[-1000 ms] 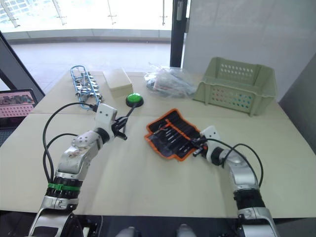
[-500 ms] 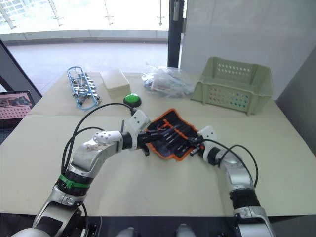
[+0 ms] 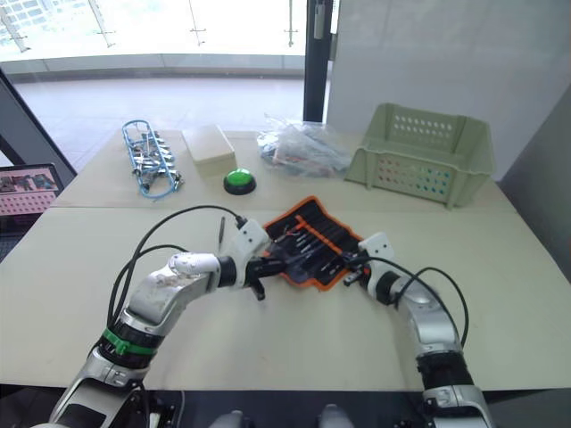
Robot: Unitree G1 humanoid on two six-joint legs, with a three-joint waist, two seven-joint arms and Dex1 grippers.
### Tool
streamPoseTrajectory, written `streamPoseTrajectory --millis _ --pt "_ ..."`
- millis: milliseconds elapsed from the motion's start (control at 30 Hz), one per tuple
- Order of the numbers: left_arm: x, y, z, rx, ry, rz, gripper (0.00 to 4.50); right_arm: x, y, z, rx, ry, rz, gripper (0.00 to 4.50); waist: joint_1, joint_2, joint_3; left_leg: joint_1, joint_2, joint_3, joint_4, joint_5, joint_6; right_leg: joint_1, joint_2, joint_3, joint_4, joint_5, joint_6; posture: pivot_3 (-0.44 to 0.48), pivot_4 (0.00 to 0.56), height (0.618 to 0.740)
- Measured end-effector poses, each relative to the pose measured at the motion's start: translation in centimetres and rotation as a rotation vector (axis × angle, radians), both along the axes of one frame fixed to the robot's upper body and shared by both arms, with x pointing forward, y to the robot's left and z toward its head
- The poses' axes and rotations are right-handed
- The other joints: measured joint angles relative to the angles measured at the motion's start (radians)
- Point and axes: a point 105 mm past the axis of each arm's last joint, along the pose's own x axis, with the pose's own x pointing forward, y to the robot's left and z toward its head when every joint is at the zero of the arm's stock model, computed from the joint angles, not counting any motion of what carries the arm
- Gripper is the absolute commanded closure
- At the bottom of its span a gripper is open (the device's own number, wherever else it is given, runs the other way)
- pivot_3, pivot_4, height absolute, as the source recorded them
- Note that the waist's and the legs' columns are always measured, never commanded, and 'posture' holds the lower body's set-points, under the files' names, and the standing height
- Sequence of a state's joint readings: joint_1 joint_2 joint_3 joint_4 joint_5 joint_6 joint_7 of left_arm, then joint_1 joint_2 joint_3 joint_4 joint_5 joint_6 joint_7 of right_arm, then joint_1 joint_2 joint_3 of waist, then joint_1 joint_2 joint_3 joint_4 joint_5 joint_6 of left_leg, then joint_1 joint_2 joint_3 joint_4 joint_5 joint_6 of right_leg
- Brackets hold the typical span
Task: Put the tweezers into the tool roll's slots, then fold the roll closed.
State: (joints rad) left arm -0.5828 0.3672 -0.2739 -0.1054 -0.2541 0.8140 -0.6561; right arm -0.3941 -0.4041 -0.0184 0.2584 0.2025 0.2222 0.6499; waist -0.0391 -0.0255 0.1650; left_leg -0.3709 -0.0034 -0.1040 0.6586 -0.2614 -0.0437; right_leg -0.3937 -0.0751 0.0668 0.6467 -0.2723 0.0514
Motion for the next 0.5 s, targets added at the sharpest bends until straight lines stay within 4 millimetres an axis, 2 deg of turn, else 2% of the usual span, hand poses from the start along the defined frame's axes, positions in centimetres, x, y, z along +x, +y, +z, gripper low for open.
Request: streamPoseTrajectory --millis 267,500 --pt "0.7 -1.6 1.0 0.009 0.017 0.022 4.48 -0.1 0.1 -0.1 0.008 0.0 -0.004 4.5 -0.002 0.0 0.0 0.0 0.0 0.0 0.0 0.0 0.0 0.0 0.0 0.0 0.0 0.0 0.0 0.0 0.15 0.74" --pt "1.5 -3.2 -1.0 0.059 0.072 0.042 4.48 -0.1 0.0 -0.1 0.009 -0.002 -0.014 4.5 -0.001 0.0 0.0 0.001 0.0 0.0 0.0 0.0 0.0 0.001 0.0 0.0 0.0 0.0 0.0 0.0 0.15 0.74"
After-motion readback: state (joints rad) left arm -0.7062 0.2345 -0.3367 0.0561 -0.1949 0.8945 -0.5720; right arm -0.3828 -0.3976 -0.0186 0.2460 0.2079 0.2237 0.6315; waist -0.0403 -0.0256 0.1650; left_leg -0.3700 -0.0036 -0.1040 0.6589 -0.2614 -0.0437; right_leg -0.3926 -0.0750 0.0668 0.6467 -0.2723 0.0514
